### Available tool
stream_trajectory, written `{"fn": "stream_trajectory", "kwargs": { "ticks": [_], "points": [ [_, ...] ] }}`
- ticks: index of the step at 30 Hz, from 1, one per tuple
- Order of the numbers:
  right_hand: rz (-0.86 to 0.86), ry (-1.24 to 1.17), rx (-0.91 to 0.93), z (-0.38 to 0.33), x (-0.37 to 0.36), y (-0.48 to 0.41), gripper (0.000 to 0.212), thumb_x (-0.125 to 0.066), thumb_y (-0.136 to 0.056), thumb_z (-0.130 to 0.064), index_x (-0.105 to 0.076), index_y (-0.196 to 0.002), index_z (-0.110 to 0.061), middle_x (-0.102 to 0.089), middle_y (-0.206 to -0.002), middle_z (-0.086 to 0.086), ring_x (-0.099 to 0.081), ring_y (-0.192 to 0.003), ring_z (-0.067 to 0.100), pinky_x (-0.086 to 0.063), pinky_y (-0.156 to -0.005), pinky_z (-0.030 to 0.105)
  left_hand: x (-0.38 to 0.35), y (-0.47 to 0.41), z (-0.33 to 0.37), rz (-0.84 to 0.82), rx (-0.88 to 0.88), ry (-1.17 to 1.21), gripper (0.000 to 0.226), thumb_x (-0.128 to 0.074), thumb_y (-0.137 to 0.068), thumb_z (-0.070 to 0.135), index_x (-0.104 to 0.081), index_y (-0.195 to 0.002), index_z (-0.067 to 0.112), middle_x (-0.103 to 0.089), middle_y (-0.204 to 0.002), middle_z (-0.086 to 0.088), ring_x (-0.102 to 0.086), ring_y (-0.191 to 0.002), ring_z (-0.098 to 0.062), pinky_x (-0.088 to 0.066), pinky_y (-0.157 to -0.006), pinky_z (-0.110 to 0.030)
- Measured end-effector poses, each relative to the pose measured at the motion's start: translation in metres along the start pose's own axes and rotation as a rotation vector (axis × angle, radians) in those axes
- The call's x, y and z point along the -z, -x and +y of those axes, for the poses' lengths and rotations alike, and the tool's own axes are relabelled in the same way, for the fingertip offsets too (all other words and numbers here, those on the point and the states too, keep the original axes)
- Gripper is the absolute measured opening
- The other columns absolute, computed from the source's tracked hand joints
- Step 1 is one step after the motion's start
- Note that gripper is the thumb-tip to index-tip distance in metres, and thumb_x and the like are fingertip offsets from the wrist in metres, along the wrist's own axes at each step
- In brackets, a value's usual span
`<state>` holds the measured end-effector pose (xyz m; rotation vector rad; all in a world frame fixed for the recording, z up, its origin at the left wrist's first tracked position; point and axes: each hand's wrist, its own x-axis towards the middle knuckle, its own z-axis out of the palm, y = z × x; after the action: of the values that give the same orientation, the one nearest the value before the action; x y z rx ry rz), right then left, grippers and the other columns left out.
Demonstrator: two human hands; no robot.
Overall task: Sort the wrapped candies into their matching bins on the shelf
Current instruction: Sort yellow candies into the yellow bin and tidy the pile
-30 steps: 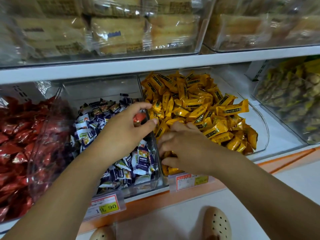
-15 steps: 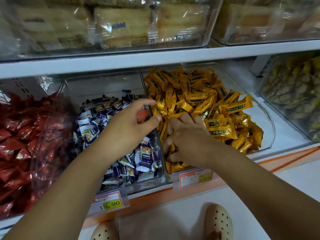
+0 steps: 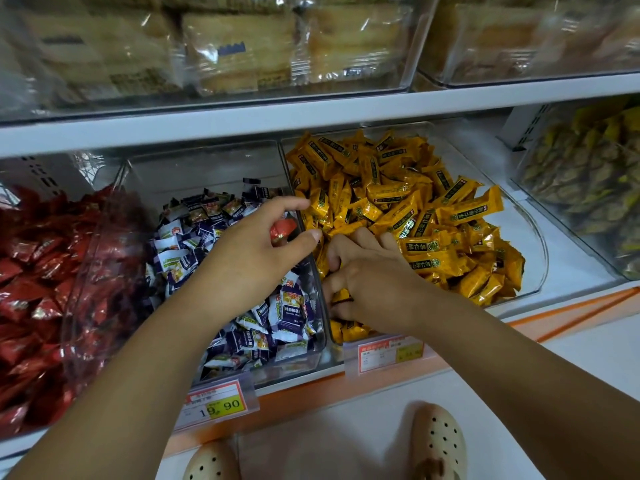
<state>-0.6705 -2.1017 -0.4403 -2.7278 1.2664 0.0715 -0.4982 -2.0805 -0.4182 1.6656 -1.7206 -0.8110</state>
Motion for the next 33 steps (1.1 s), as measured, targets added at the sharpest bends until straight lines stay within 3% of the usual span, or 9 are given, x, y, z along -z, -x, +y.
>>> {"fn": "stream_trajectory", "kwargs": {
  "ticks": [8,11,15,18,21,25,29,31,33],
  "points": [
    [0.016,-0.107,0.039,0.012,-0.004,0.002,0.008,-0.056,-0.089,-0.047,-0.062,-0.091,-0.043,-0.034,-0.108,-0.015,-0.027,-0.11,0.01,-0.023,-0.094,0.036,0.001,-0.001,-0.001,0.005,-0.029,-0.019,0.04,-0.055,-0.084,0.055,-0.048,-0.123,0.052,-0.056,-0.102,0.02,-0.057,-0.078,0.003,-0.042,-0.064,-0.016],
    [0.059,-0.422,-0.006,0.02,0.005,0.004,0.006,-0.058,-0.092,-0.034,-0.059,-0.087,-0.037,-0.041,-0.107,-0.013,-0.034,-0.107,0.005,-0.025,-0.097,0.029,0.002,0.001,0.0,0.001,-0.065,-0.014,0.037,-0.056,-0.083,0.056,-0.051,-0.12,0.053,-0.058,-0.104,0.018,-0.058,-0.082,0.002,-0.044,-0.062,-0.012],
    [0.139,-0.875,-0.141,0.024,0.023,0.01,0.007,-0.058,-0.094,-0.022,-0.062,-0.088,-0.021,-0.057,-0.084,-0.007,-0.051,-0.075,0.005,-0.04,-0.068,0.018,0.001,0.005,0.006,-0.036,-0.119,0.069,0.037,-0.055,-0.074,0.058,-0.063,-0.106,0.043,-0.059,-0.093,0.016,-0.055,-0.069,0.007,-0.037,-0.056,-0.005],
    [0.183,-1.023,-0.205,0.022,0.03,0.012,0.009,-0.058,-0.093,-0.021,-0.064,-0.088,-0.018,-0.068,-0.087,-0.006,-0.062,-0.085,0.007,-0.045,-0.076,0.017,-0.003,0.007,0.01,-0.067,-0.132,0.039,0.04,-0.056,-0.064,0.065,-0.062,-0.099,0.047,-0.053,-0.085,0.018,-0.051,-0.069,0.008,-0.037,-0.058,-0.007],
    [0.188,-1.107,-0.208,0.019,0.036,0.014,0.011,-0.058,-0.093,-0.022,-0.067,-0.093,-0.015,-0.073,-0.09,-0.003,-0.067,-0.088,0.007,-0.049,-0.077,0.012,-0.006,0.007,0.009,-0.018,-0.162,-0.017,0.02,-0.057,-0.067,0.062,-0.055,-0.081,0.048,-0.049,-0.081,0.018,-0.049,-0.075,0.007,-0.033,-0.06,-0.006],
    [0.046,-0.864,-0.242,0.025,0.052,0.026,0.009,-0.06,-0.093,-0.022,-0.068,-0.095,-0.025,-0.073,-0.085,-0.009,-0.067,-0.07,0.006,-0.05,-0.06,0.019,-0.009,0.005,0.003,0.016,-0.222,-0.074,0.038,-0.055,-0.086,0.049,-0.049,-0.068,0.016,-0.042,-0.073,0.001,-0.043,-0.066,-0.009,-0.03,-0.055,-0.017],
    [-0.25,-0.436,-0.187,0.022,0.045,0.035,0.019,-0.058,-0.093,-0.024,-0.07,-0.103,-0.036,-0.052,-0.091,-0.022,-0.052,-0.082,-0.01,-0.042,-0.071,0.006,-0.008,0.005,0.002,0.008,-0.211,-0.068,0.046,-0.051,-0.087,0.051,-0.054,-0.08,0.005,-0.045,-0.079,-0.007,-0.045,-0.069,-0.014,-0.03,-0.056,-0.019],
    [-0.226,-0.326,-0.21,0.022,0.035,0.033,0.023,-0.056,-0.094,-0.029,-0.067,-0.106,-0.045,-0.035,-0.094,-0.018,-0.046,-0.088,-0.002,-0.037,-0.077,0.013,-0.008,0.006,0.002,0.009,-0.214,-0.084,0.043,-0.052,-0.089,0.048,-0.052,-0.078,0.006,-0.045,-0.078,-0.005,-0.045,-0.07,-0.013,-0.03,-0.057,-0.018],
    [-0.165,-0.234,-0.234,0.023,0.025,0.03,0.025,-0.055,-0.094,-0.029,-0.066,-0.105,-0.049,-0.037,-0.103,-0.009,-0.044,-0.103,0.011,-0.035,-0.086,0.022,-0.008,0.006,0.003,0.019,-0.218,-0.107,0.042,-0.052,-0.09,0.046,-0.049,-0.076,0.007,-0.042,-0.076,-0.002,-0.043,-0.069,-0.012,-0.03,-0.057,-0.016]
  ]
}}
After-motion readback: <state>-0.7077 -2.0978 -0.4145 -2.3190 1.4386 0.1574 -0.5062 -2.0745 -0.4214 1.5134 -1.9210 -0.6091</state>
